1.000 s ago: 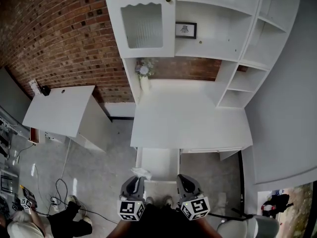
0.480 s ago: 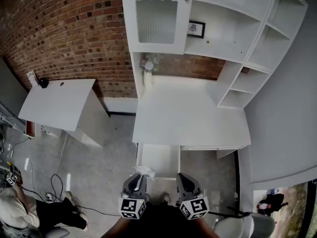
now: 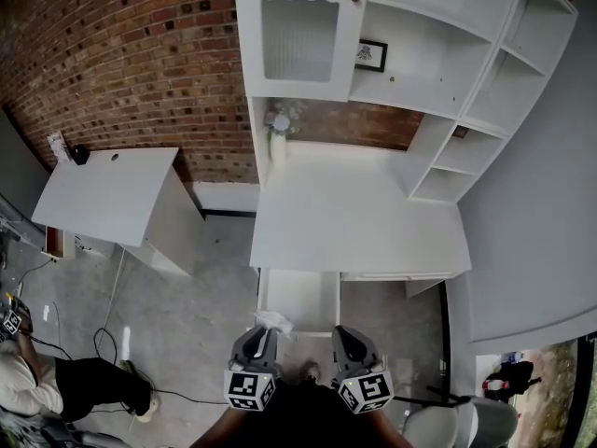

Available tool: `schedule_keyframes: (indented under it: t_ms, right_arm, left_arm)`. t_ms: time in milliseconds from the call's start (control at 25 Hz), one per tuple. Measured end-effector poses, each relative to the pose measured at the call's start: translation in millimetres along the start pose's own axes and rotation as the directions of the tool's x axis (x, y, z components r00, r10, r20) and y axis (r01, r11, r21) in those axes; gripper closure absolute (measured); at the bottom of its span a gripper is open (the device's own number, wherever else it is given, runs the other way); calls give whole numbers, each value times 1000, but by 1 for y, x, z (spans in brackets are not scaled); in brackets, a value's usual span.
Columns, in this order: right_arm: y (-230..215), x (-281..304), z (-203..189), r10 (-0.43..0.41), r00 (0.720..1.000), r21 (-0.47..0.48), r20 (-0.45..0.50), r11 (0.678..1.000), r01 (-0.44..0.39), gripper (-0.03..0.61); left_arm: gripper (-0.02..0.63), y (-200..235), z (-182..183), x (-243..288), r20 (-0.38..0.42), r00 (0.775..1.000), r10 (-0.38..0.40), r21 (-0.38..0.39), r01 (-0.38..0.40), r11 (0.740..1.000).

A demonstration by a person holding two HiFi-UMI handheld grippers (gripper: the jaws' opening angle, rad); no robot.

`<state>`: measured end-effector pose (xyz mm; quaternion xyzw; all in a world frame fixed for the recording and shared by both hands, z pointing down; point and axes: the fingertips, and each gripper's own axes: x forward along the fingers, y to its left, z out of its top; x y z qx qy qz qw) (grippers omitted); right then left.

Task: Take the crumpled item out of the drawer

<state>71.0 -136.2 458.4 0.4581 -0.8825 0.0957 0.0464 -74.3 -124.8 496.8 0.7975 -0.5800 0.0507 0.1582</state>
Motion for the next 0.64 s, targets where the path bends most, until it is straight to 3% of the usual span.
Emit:
schedule_keyframes:
  t_ms: [640]
  right_arm:
    - [2,5,0,-2,1000,4,-16,1000,2,566]
  left_arm:
    - [548,5,-2,4,-10,1000,-9,-17,9,1000]
